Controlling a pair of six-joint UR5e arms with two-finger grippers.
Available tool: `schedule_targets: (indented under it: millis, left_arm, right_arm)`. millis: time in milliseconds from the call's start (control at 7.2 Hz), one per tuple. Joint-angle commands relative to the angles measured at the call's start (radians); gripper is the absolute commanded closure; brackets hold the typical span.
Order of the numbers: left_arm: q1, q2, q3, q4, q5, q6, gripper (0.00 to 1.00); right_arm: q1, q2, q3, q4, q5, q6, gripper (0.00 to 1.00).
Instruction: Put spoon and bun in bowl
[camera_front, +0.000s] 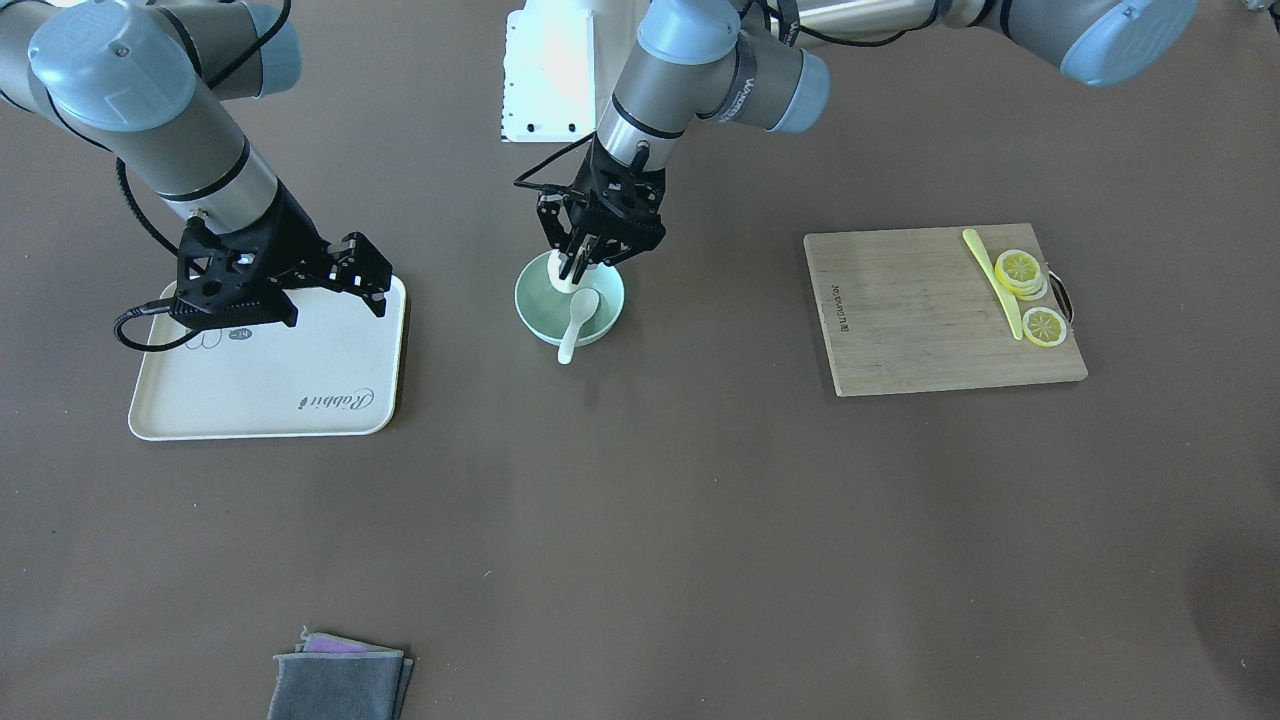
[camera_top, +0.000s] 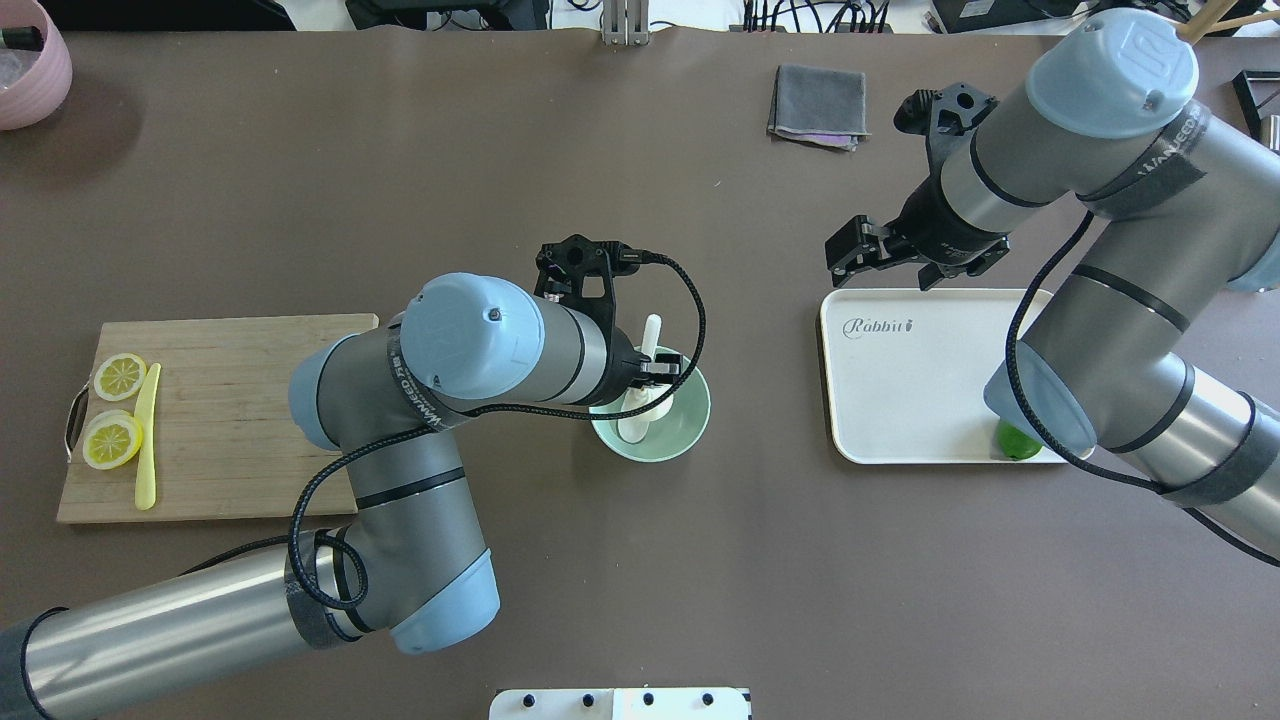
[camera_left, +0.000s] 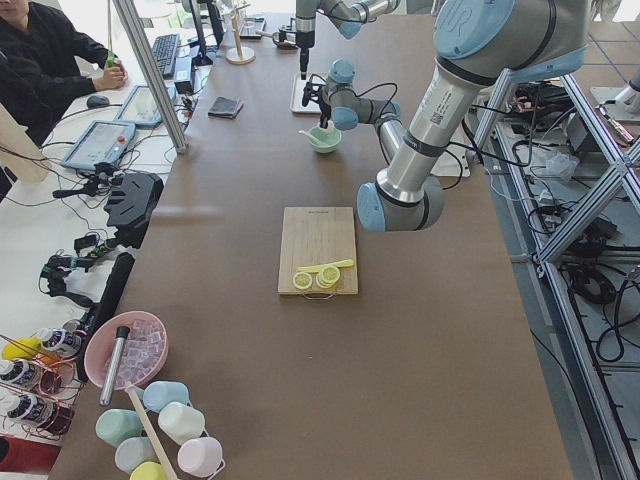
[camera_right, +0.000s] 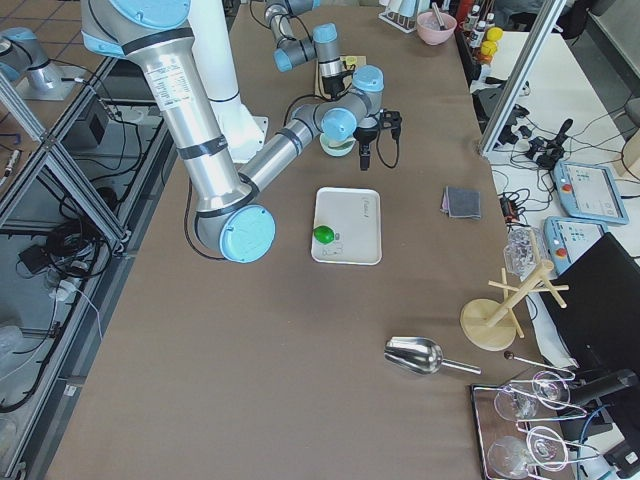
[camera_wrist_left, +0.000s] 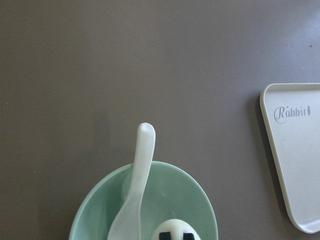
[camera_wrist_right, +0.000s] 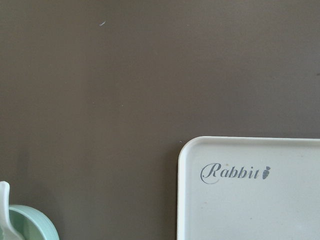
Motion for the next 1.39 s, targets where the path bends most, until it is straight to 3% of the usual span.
schedule_targets:
  millis: [0,278,694,972,1250]
  left_arm:
    - [0.009,0.000,0.015,-0.021,0.064,0.002,0.03]
    - [0.000,0.011,-0.025,-0.011,0.070,0.006,0.03]
    - [-0.182,0.295,-0.222,0.002,-0.007,0.327,0.02]
    - [-0.317,0.481,-0.278,-0.011,-0.119,0.414,0.02]
    - [-0.580,0.625,-0.286,-0.009,-0.410,0.655,0.02]
  right_arm:
    - [-0.001,-0.003,0.005,0.000,0.002,0.000,0.00]
    - [0.008,-0.007,0.004,-0.001,0.018,-0.003,0.00]
    - [0.082,-0.157,0.031,0.008,0.028,-0.199,0.00]
    - [0.207,-0.252,0.019,0.005,0.083,-0.399,0.00]
    - [0.353,-0.330,-0.030,0.003,0.153,-0.635,0.00]
